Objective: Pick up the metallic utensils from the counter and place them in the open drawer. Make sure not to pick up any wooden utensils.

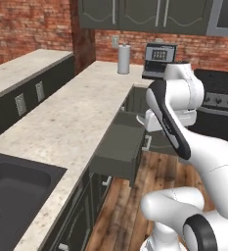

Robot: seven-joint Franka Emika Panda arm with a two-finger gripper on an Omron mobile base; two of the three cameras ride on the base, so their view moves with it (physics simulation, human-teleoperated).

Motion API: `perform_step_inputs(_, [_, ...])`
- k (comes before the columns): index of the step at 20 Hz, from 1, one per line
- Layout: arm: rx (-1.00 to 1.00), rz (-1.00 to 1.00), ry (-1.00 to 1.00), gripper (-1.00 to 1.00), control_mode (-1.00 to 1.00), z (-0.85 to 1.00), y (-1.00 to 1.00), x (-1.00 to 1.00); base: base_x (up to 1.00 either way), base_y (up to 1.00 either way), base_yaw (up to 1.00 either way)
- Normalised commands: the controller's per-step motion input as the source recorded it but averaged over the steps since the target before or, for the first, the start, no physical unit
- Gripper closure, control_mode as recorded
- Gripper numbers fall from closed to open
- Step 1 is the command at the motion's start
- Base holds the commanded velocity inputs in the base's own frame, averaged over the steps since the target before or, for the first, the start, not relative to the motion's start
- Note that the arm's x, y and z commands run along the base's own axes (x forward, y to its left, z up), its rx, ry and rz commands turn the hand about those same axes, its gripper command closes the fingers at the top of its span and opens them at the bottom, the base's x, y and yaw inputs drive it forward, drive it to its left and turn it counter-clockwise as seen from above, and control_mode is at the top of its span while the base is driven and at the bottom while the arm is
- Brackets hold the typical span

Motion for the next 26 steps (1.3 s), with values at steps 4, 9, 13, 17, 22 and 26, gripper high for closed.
perform_step_inputs(4, [0.0,0.0,0.0,1.0,1.0,0.0,0.0,0.0,0.02,0.19,-0.05])
perform_step_inputs(9, [0.0,-0.01,-0.01,1.0,-1.0,-0.03,0.02,0.08,0.2,0.11,-0.06])
perform_step_inputs(13, [0.0,-0.08,-0.08,1.0,-1.0,-0.23,0.19,0.49,0.0,0.0,0.0])
perform_step_inputs(17, [0.0,-0.09,-0.11,1.0,-1.0,-0.3,0.24,0.58,0.0,0.0,0.0])
perform_step_inputs(22, [0.0,-0.12,-0.01,1.0,-1.0,-0.32,0.11,0.44,0.0,0.0,0.0])
perform_step_inputs(26, [0.08,-0.35,0.0,1.0,-1.0,-0.41,-0.11,0.49,0.0,0.0,0.0])
